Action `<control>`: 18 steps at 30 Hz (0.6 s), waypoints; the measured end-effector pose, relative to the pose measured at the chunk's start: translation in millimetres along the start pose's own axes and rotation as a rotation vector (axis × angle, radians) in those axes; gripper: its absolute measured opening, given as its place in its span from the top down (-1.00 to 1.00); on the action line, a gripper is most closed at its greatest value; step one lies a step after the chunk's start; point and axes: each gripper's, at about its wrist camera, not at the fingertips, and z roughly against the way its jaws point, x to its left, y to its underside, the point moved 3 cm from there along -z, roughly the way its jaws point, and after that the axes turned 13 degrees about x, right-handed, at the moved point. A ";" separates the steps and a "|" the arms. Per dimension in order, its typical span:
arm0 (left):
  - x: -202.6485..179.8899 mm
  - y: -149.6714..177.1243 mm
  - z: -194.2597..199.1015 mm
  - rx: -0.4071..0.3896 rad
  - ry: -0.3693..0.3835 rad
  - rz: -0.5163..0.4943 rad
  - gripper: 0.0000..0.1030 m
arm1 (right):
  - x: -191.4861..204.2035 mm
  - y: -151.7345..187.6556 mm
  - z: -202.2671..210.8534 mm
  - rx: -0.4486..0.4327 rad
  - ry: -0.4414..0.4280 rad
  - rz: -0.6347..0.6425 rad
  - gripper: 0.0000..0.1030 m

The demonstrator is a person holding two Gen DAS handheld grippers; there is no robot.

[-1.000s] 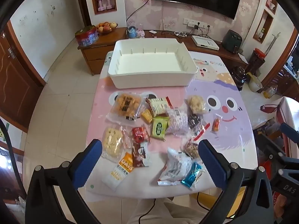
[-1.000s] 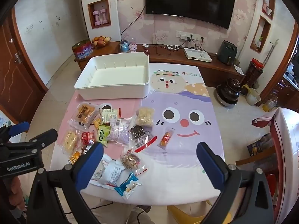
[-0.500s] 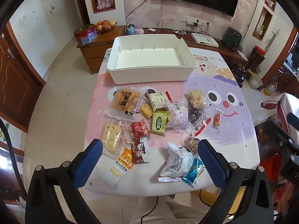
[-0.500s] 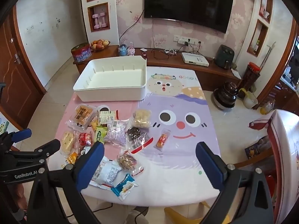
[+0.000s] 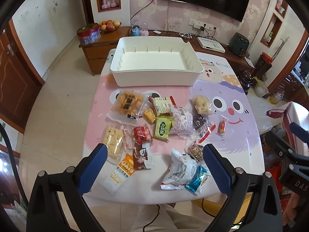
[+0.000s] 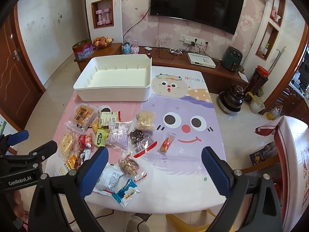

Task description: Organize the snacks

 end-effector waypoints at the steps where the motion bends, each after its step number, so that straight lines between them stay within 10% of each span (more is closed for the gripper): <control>1: 0.0 0.2 -1.1 0.009 0.002 0.003 -0.91 | 0.7 1.1 -1.4 0.004 -0.006 0.001 -0.90; 18: -0.3 19.6 3.4 0.013 -0.046 0.061 -0.91 | -9.0 13.0 -10.3 0.043 -0.052 -0.019 -0.89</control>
